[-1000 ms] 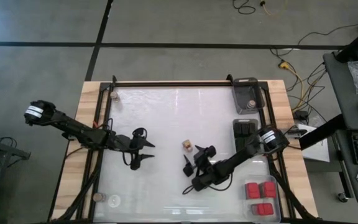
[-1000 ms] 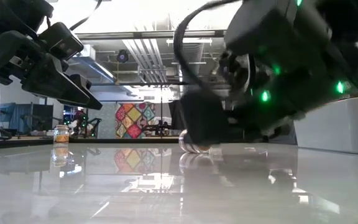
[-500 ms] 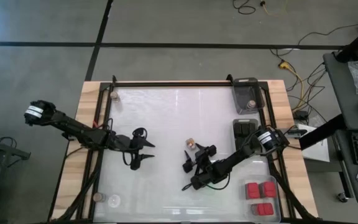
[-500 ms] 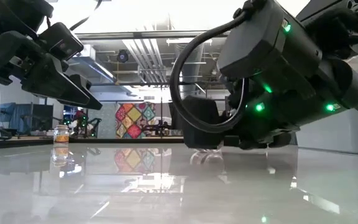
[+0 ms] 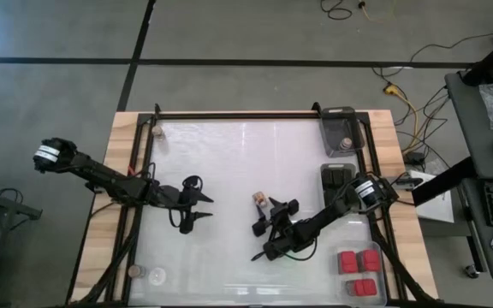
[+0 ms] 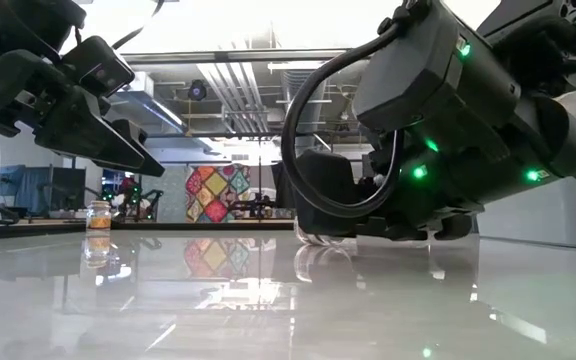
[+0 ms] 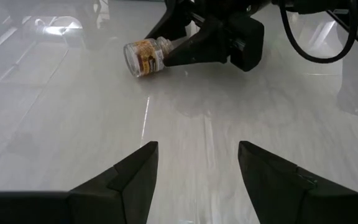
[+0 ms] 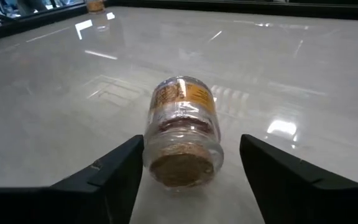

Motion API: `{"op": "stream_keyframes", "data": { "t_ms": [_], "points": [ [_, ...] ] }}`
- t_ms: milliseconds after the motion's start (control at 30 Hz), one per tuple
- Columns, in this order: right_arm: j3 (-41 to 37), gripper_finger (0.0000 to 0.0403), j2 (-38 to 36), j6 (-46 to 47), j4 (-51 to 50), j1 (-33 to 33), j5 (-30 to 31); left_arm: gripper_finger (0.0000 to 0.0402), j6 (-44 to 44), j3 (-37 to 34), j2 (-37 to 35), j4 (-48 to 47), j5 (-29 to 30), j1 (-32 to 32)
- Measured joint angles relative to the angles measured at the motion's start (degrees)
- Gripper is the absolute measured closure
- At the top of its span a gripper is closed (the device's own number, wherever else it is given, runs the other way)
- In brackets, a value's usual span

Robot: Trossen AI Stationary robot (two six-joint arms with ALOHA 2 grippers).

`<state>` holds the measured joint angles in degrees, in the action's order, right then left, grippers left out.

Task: Sort spices by type
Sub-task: Put the brown seasoning bottle into the black bin

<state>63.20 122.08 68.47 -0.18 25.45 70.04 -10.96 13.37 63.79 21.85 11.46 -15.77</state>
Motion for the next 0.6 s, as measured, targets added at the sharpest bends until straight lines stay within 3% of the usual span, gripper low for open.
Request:
{"op": "stream_keyframes", "data": {
  "t_ms": [600],
  "points": [
    [0.2,0.0217,-0.5,-3.1,0.3,-1.5,-3.0,0.0194,0.0,0.0,0.0,0.0,0.0,0.0]
  ]
}}
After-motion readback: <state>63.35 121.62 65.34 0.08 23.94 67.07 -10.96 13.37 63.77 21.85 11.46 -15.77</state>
